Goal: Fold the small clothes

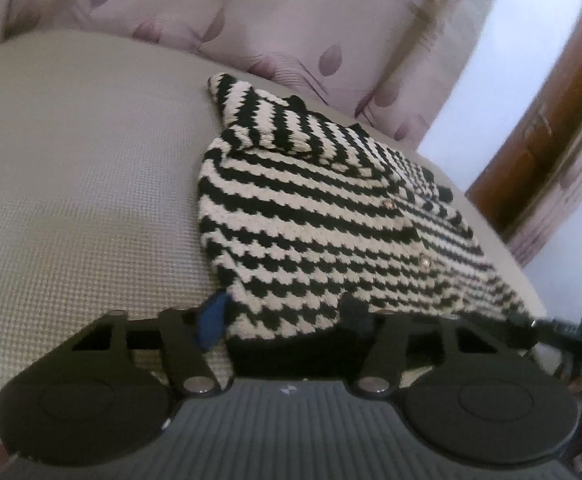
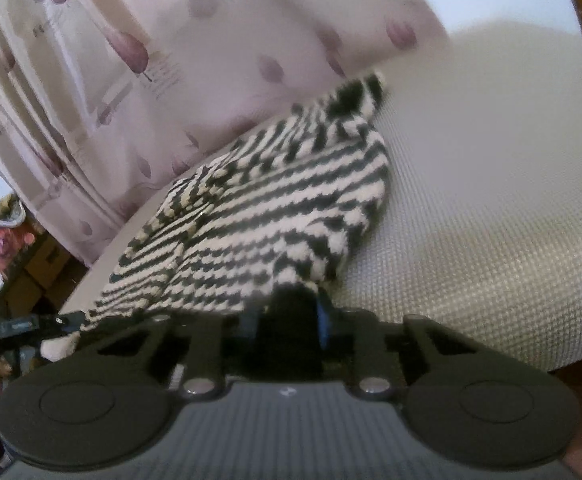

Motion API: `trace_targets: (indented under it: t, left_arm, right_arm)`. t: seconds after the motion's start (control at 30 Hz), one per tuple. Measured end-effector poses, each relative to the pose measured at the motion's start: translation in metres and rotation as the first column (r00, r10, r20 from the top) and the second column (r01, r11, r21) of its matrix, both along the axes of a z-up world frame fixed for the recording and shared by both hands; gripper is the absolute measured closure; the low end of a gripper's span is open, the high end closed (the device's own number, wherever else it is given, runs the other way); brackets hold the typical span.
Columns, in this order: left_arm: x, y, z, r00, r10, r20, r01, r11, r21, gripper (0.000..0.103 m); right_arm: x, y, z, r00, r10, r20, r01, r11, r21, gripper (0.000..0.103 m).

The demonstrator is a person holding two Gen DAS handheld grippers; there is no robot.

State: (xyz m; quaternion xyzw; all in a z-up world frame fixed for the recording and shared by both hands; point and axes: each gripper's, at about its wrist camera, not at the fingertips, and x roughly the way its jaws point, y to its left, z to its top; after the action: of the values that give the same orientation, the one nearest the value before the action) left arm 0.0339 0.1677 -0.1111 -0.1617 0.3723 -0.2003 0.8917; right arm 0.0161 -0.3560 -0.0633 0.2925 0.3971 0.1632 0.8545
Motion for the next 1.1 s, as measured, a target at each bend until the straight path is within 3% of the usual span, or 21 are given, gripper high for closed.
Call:
trace_targets:
  t: [0.1, 0.17, 0.23, 0.33, 0.4, 0.47, 0.5, 0.53, 0.57, 0.6, 0.7, 0.77, 1.1]
  left_arm:
    - [0.007, 0.006, 0.0, 1.0, -0.004, -0.031, 0.002, 0.999, -0.05, 0.046]
    - [0.01, 0.005, 0.001, 0.999, -0.028, -0.035, 0.027, 0.998, -0.048, 0.037]
    - [0.015, 0.004, 0.001, 0.997, -0.058, -0.044, 0.055, 0.996, -0.077, 0.021]
    - [0.018, -0.004, 0.001, 0.995, -0.087, -0.039, 0.084, 0.993, -0.079, 0.009]
    - [0.016, -0.012, 0.001, 0.994, -0.103, -0.023, 0.102, 0.994, -0.048, 0.008]
    - [0.015, -0.02, 0.001, 0.995, -0.104, -0.002, 0.104, 0.995, -0.004, 0.015]
    - [0.015, -0.022, 0.0, 0.995, -0.101, 0.003, 0.101, 0.995, 0.012, 0.033]
    - [0.016, -0.024, 0.0, 0.995, -0.096, 0.002, 0.096, 0.995, 0.026, 0.065]
    - [0.018, -0.026, -0.001, 0.997, -0.082, -0.009, 0.083, 0.995, 0.052, 0.083]
    - [0.019, -0.026, -0.003, 0.998, -0.063, -0.019, 0.065, 0.995, 0.07, 0.089]
    - [0.017, -0.026, -0.003, 0.998, -0.055, -0.003, 0.055, 0.995, 0.081, 0.089]
    - [0.013, -0.032, 0.0, 0.999, -0.049, 0.016, 0.047, 0.991, 0.124, 0.089]
    - [0.007, -0.055, 0.017, 0.996, -0.054, 0.07, 0.034, 0.964, 0.263, 0.089]
  right_arm:
    - [0.0, -0.004, -0.002, 1.0, 0.008, -0.006, -0.008, 1.0, 0.029, 0.081]
    - [0.0, -0.007, -0.001, 1.0, 0.002, -0.012, -0.002, 0.999, 0.037, 0.08]
    - [0.001, -0.011, 0.0, 1.0, -0.006, -0.023, 0.007, 0.999, 0.047, 0.079]
    - [0.002, -0.017, -0.001, 0.999, -0.009, -0.047, 0.012, 0.998, 0.066, 0.078]
    - [0.004, -0.016, -0.001, 0.998, -0.005, -0.06, 0.009, 0.997, 0.078, 0.077]
    - [0.005, -0.013, -0.002, 0.998, -0.01, -0.06, 0.015, 0.996, 0.088, 0.075]
    - [0.006, -0.011, -0.002, 0.998, -0.01, -0.061, 0.015, 0.996, 0.092, 0.075]
    - [0.008, -0.009, -0.003, 0.998, -0.009, -0.061, 0.015, 0.995, 0.098, 0.074]
    - [0.01, -0.006, -0.004, 0.998, -0.01, -0.062, 0.017, 0.995, 0.103, 0.074]
    - [0.011, -0.004, -0.005, 0.998, -0.011, -0.058, 0.018, 0.994, 0.105, 0.074]
    - [0.014, 0.009, -0.003, 0.999, 0.025, -0.023, -0.023, 0.998, 0.061, 0.076]
    - [0.015, 0.013, -0.004, 0.999, 0.034, -0.018, -0.033, 0.998, 0.047, 0.085]
    - [0.007, -0.007, -0.002, 0.999, -0.033, -0.001, 0.033, 0.977, 0.212, 0.086]
